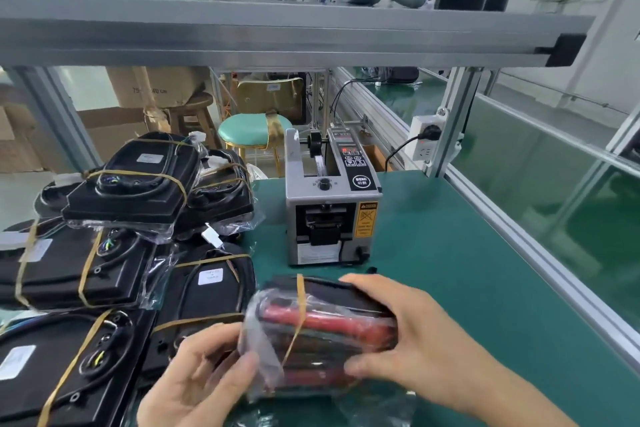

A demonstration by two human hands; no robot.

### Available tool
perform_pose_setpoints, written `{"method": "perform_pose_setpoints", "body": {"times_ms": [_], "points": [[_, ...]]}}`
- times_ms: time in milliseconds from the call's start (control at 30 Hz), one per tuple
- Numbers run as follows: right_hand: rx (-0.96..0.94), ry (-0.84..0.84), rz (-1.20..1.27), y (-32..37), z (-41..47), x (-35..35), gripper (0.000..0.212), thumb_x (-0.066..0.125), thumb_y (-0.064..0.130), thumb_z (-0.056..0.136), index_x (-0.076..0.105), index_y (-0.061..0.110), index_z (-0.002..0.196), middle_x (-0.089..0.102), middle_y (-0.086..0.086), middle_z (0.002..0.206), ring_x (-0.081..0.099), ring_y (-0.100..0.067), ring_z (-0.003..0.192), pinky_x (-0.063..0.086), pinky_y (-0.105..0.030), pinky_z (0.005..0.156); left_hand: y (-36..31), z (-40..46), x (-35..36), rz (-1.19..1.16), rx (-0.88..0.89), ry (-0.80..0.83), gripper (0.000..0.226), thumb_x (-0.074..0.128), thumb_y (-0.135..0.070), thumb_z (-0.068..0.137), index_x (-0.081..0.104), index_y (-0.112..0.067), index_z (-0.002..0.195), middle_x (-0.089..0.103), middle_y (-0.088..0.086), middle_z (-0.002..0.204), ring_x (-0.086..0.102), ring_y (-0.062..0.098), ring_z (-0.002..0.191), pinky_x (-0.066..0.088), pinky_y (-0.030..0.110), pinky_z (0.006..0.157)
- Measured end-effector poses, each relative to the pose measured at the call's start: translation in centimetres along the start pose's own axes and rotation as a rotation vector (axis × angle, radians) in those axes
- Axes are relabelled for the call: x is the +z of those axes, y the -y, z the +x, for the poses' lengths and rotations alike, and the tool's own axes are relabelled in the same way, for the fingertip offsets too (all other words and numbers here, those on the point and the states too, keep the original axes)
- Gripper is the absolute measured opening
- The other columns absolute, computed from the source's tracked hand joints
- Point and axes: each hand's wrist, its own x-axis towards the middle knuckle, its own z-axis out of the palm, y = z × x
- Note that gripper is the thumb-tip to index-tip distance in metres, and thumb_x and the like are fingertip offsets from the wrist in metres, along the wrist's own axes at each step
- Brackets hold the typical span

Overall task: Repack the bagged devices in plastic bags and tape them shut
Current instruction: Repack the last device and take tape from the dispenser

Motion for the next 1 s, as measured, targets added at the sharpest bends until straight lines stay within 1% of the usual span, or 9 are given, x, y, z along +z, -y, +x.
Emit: {"method": "perform_pose_setpoints", "body": {"times_ms": [100,200,300,433,533,733,800,900,1000], "points": [[-0.186,-0.109,-0.541,0.7,0.9,-0.5,0.067,0.076,0.036,0.064,0.052,0.04,0.126,0.057,0.025,0.11,0.047,0.002,0.099,0.037,-0.025,0.085,0.1,0.7,-1.3,0.017,0.047,0.006,0.043,0.07,0.02,0.069,0.074,-0.018,0.09,0.064,0.015,0.113,0.06,0.019,0.11,0.048,0.016,0.091],[-0.202,-0.067,-0.551,1.6,2.0,-0.2,0.064,0.077,0.031,0.067,0.054,0.036,0.127,0.058,0.023,0.113,0.045,0.0,0.101,0.033,-0.024,0.087,-1.0,1.5,-0.9,0.279,0.219,0.21,0.054,0.078,-0.036,0.056,0.066,-0.041,0.109,0.058,-0.016,0.127,0.05,-0.005,0.12,0.036,0.005,0.096],[-0.229,-0.064,-0.518,1.4,2.6,0.0,0.064,0.08,0.025,0.065,0.057,0.034,0.124,0.056,0.029,0.105,0.044,0.003,0.098,0.032,-0.02,0.086,-0.5,1.6,0.1,0.446,0.214,0.334,0.071,0.089,-0.017,0.057,0.058,-0.044,0.114,0.052,-0.031,0.125,0.049,-0.006,0.12,0.035,0.001,0.092],[-0.131,-0.06,-0.363,0.0,2.6,0.0,0.074,0.082,0.03,0.059,0.043,0.051,0.118,0.048,0.035,0.103,0.041,0.006,0.101,0.03,-0.008,0.086,0.2,1.5,0.9,0.42,0.205,0.268,0.075,0.087,0.002,0.055,0.06,-0.05,0.102,0.063,-0.027,0.109,0.062,-0.003,0.097,0.043,0.002,0.076],[0.017,-0.03,-0.227,-1.4,2.1,-0.1,0.075,0.084,0.03,0.061,0.039,0.058,0.113,0.049,0.032,0.108,0.042,0.006,0.102,0.034,-0.007,0.081,0.9,1.6,1.4,0.264,0.105,0.228,0.062,0.086,0.007,0.053,0.053,-0.031,0.09,0.065,-0.027,0.109,0.066,-0.003,0.084,0.049,0.006,0.058],[-0.062,-0.021,-0.304,-0.9,1.3,-0.2,0.074,0.083,0.043,0.064,0.037,0.06,0.12,0.034,0.041,0.126,0.029,0.013,0.121,0.026,-0.007,0.096,1.4,1.8,0.8,0.252,0.134,0.193,0.058,0.087,0.003,0.058,0.048,-0.034,0.081,0.065,-0.023,0.116,0.063,0.002,0.107,0.055,0.038,0.086],[-0.261,-0.091,-0.383,0.1,1.4,0.7,0.055,0.073,0.051,0.07,0.048,0.049,0.119,0.038,0.035,0.129,0.03,0.008,0.126,0.029,-0.015,0.101,1.5,1.6,1.1,0.316,0.239,0.138,0.05,0.085,-0.008,0.059,0.045,-0.034,0.076,0.065,-0.023,0.117,0.064,0.003,0.106,0.055,0.035,0.08],[-0.445,-0.23,-0.297,0.9,1.6,2.3,0.014,0.067,0.032,0.082,0.066,0.028,0.095,0.053,0.022,0.107,0.054,-0.003,0.103,0.047,-0.031,0.083,1.4,1.1,1.0,0.32,0.347,0.106,0.039,0.08,-0.015,0.055,0.05,-0.032,0.072,0.063,-0.014,0.121,0.062,0.012,0.11,0.053,0.03,0.082],[-0.505,-0.319,-0.234,0.4,1.7,3.1,0.004,0.063,0.026,0.088,0.065,0.025,0.086,0.056,0.016,0.093,0.061,-0.013,0.088,0.049,-0.035,0.071,1.3,0.7,-0.2,0.34,0.314,-0.026,0.034,0.08,-0.03,0.054,0.06,-0.034,0.081,0.064,-0.011,0.096,0.064,0.013,0.089,0.054,0.028,0.074]]}}
